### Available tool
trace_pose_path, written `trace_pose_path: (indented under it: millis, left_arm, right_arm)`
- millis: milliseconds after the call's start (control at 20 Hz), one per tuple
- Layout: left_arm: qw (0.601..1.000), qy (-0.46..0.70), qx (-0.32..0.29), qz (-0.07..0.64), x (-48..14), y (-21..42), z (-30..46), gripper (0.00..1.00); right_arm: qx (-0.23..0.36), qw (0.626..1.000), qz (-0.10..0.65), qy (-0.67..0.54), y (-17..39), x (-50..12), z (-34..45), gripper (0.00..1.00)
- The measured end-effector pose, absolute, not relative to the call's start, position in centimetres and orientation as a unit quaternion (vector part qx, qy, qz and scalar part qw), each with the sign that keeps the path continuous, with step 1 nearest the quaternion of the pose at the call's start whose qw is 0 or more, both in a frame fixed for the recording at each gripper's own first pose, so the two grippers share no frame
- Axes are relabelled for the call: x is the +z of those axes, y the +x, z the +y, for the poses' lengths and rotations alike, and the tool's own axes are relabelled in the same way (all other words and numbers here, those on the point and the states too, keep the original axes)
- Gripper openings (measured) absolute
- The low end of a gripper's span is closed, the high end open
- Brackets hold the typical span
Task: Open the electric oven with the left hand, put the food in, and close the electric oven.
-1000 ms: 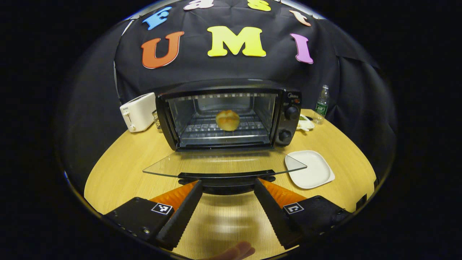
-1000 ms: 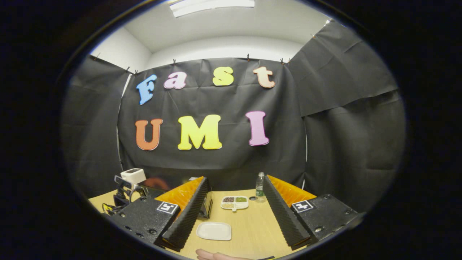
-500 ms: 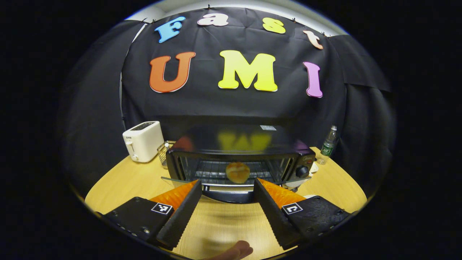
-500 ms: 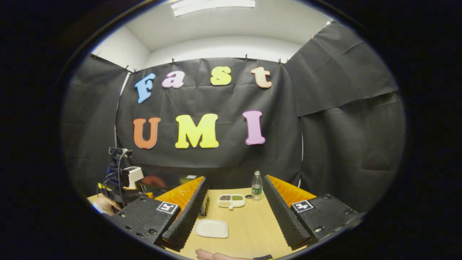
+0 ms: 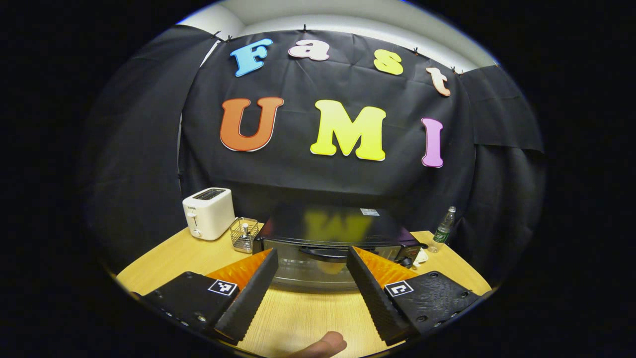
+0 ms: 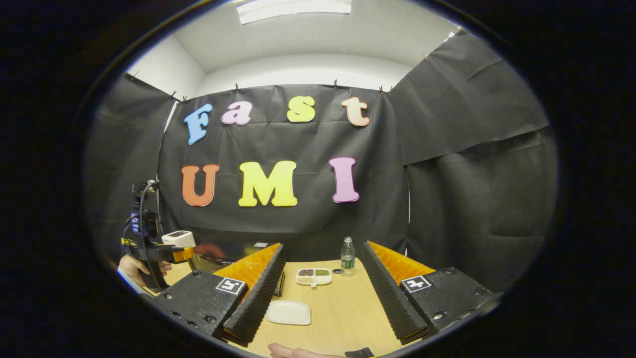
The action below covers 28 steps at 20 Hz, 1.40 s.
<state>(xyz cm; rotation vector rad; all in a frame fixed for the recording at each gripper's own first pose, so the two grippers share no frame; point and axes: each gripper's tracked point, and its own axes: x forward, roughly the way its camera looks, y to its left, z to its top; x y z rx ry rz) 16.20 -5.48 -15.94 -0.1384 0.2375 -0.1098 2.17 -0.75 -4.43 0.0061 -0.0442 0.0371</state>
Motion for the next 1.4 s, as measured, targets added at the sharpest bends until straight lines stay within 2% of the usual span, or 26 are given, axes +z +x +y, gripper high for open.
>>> trace_pose_path:
  millis: [500, 700, 850, 900, 950, 1000, 1400]
  left_arm:
    - [0.995, -0.065, -0.074, 0.023, -7.2, 1.7, -5.8, 0.92]
    - [0.997, -0.053, -0.058, 0.009, -6.2, -3.1, -4.5, 0.92]
    - [0.997, -0.045, -0.057, 0.008, -6.4, -5.1, -4.3, 0.92]
    - [0.997, -0.044, -0.058, 0.009, -6.5, -5.7, -4.4, 0.92]
    - [0.997, -0.044, -0.060, 0.008, -6.6, -6.0, -4.4, 0.92]
    - [0.997, -0.047, -0.059, 0.010, -6.7, -6.3, -4.5, 0.92]
    - [0.997, -0.034, -0.073, 0.004, -6.1, -6.9, -5.5, 0.92]
  right_arm:
    - [0.044, 0.999, -0.025, 0.002, -2.8, -5.8, 2.1, 0.92]
    - [0.053, 0.998, -0.021, -0.005, -5.0, -6.4, 3.5, 0.92]
    - [0.052, 0.998, -0.028, -0.009, -6.1, -6.2, 3.7, 0.92]
    - [0.050, 0.998, -0.029, -0.011, -6.1, -6.3, 3.7, 0.99]
    - [0.049, 0.998, -0.028, -0.012, -6.2, -6.4, 3.8, 0.99]
    - [0.050, 0.998, -0.026, -0.010, -6.2, -6.5, 3.9, 0.92]
    - [0.047, 0.999, -0.023, 0.000, -5.7, -6.4, 3.1, 0.92]
